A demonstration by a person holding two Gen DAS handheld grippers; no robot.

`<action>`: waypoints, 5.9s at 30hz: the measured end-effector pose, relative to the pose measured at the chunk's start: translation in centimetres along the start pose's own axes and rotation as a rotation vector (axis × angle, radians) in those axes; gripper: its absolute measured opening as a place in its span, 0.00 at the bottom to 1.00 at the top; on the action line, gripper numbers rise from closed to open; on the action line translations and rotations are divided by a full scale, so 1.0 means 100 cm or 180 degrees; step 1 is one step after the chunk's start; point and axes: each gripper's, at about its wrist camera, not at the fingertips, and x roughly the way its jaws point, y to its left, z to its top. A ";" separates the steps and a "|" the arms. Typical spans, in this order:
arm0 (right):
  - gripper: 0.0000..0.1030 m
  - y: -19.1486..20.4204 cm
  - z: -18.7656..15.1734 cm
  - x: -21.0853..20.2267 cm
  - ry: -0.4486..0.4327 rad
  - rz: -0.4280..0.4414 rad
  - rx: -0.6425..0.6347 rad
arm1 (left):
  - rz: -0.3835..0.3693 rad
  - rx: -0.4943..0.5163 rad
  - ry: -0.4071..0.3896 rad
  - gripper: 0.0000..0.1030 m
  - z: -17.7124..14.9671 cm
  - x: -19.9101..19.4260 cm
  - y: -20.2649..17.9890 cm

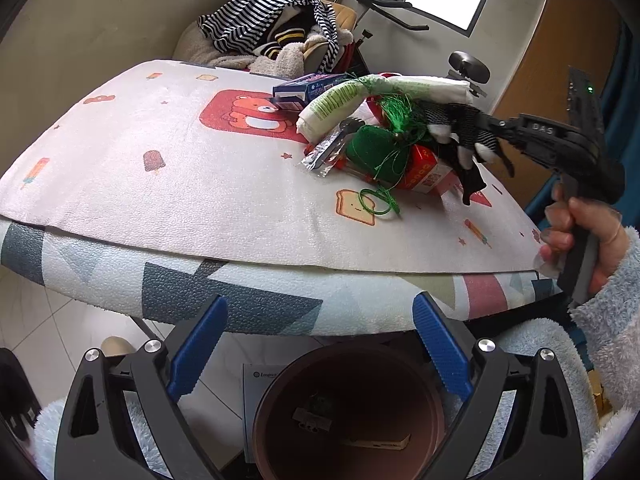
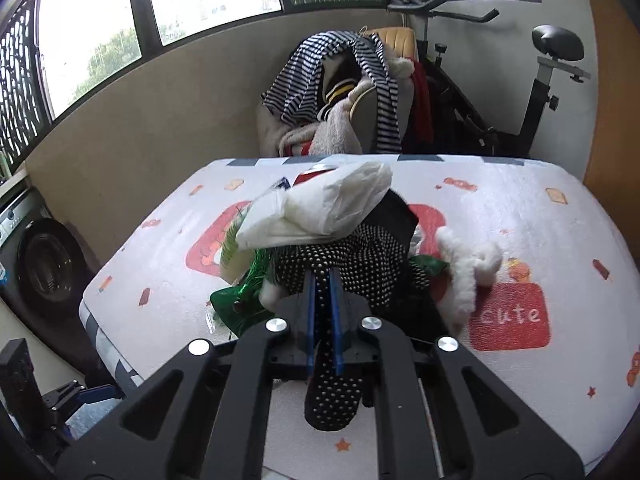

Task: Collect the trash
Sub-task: 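Grasp the black polka-dot glove with the right gripper and lift it, then grasp the white-green plastic bag with the left gripper while the right holds the glove, then carry the plastic bag to the brown pot and open the left gripper, then carry the glove down to the brown pot and open the right gripper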

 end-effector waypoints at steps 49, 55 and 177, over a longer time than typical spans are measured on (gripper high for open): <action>0.10 -0.046 -0.004 -0.062 -0.0377 -0.0200 0.0323 | 0.0050 0.0424 0.0281 0.41 0.203 0.157 -0.025; 0.10 -0.048 -0.002 -0.068 -0.0429 -0.0203 0.0310 | 0.0030 0.0200 0.0003 0.24 0.203 0.132 -0.013; 0.94 0.080 -0.188 -0.047 0.1288 0.0225 -0.0341 | 0.0132 0.0043 -0.0145 0.90 -0.011 -0.067 0.030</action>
